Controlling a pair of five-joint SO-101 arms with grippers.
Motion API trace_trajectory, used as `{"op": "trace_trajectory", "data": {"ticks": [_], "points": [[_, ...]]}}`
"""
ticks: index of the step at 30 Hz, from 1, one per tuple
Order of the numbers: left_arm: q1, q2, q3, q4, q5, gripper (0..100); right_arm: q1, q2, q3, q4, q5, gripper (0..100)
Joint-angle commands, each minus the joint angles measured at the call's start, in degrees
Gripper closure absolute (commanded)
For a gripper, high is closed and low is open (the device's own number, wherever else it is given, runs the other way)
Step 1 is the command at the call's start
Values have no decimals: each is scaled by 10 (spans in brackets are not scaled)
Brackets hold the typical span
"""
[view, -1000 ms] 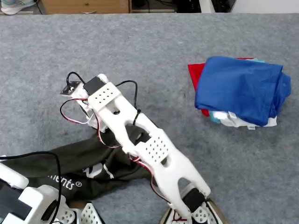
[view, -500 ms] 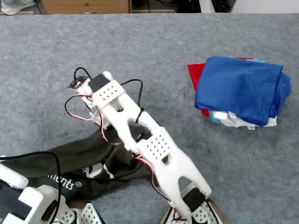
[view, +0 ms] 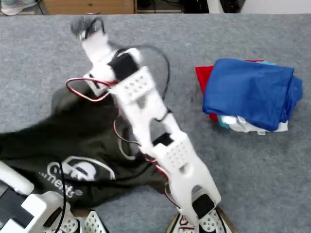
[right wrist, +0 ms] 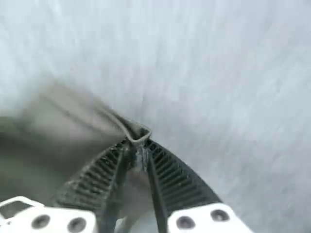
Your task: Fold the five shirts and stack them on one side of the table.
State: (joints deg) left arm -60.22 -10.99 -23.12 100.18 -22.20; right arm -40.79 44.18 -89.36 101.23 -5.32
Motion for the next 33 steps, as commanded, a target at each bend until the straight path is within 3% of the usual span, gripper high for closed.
{"op": "trace_trajectory", "data": {"ticks": [1,10,16,25,33], "points": [[16,-9,-83,6,34,981,24,-136,-55,-25,-4,998],[24,-107,-244,6,93,981,89,-390,-2,-164,-4,998],[23,-186,-308,6,94,981,119,-493,17,-263,-5,998],[18,-280,-304,6,57,981,116,-584,77,-305,21,998],[18,-407,-165,6,46,981,116,-606,80,-285,51,998]]}}
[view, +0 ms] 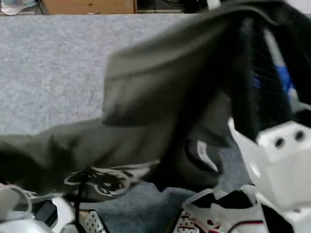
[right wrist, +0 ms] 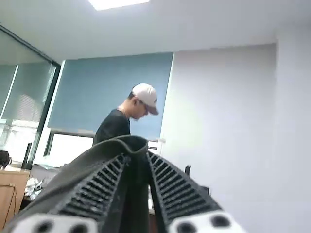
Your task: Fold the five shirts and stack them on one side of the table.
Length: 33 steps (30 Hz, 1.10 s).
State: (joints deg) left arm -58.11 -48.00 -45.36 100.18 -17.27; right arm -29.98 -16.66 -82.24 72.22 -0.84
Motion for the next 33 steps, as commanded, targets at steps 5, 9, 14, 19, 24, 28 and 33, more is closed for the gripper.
{"op": "trace_trajectory", "data": {"ticks": [5,9,14,19,24,28,33], "points": [[-2,-153,229,6,-8,981,7,22,68,50,3,998],[4,-191,386,-30,-15,981,9,65,194,46,3,998],[4,-184,608,-287,21,981,12,144,344,-97,2,998],[91,-116,745,-533,53,981,40,254,445,-329,4,998],[144,59,705,-623,82,981,49,360,400,-413,3,998],[164,222,548,-551,110,981,49,432,320,-413,3,998],[167,405,319,-469,138,981,49,507,217,-412,3,998]]}}
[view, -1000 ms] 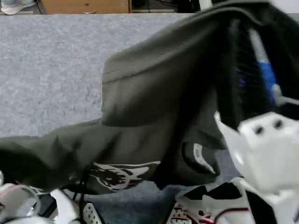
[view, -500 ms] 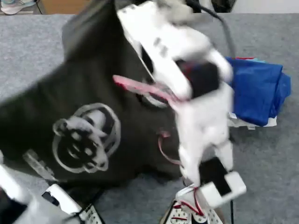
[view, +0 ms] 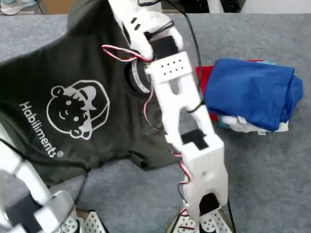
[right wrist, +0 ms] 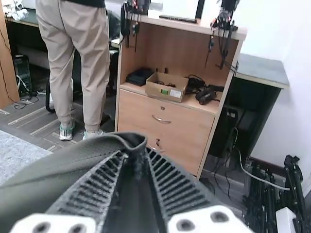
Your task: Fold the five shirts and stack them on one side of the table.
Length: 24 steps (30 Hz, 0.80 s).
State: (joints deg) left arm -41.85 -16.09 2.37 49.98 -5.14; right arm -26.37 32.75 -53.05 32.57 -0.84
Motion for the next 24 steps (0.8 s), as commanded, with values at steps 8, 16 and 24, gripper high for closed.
{"op": "trace_trajectory", "data": {"ticks": [8,16,24], "points": [[15,314,-498,243,18,981,13,71,-181,62,3,998],[25,404,-726,447,16,981,13,75,-269,231,3,998],[19,389,-724,510,17,981,12,78,-336,399,7,997]]}}
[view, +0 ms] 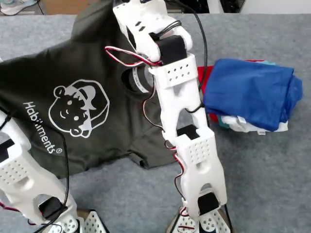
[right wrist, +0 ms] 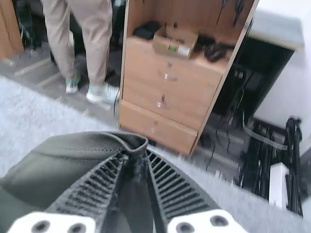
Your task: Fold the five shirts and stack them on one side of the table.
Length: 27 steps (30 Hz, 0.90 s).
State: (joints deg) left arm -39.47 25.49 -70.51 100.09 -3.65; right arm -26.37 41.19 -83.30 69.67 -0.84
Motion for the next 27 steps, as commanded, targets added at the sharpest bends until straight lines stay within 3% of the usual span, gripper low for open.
{"op": "trace_trajectory", "data": {"ticks": [1,6,10,16,19,23,27], "points": [[-4,-33,27,9,1,981,13,-7,-34,32,7,997],[28,-114,205,9,-64,981,22,-9,-39,69,11,997],[77,-199,385,4,-113,981,21,-7,-35,127,67,998],[69,-271,645,-131,-108,981,18,-6,-35,265,96,998],[51,-299,733,-179,-109,981,19,1,-34,324,96,998],[43,-312,815,-233,-140,981,32,47,-39,326,96,998],[29,-317,853,-239,-170,981,30,70,-35,327,96,998]]}}
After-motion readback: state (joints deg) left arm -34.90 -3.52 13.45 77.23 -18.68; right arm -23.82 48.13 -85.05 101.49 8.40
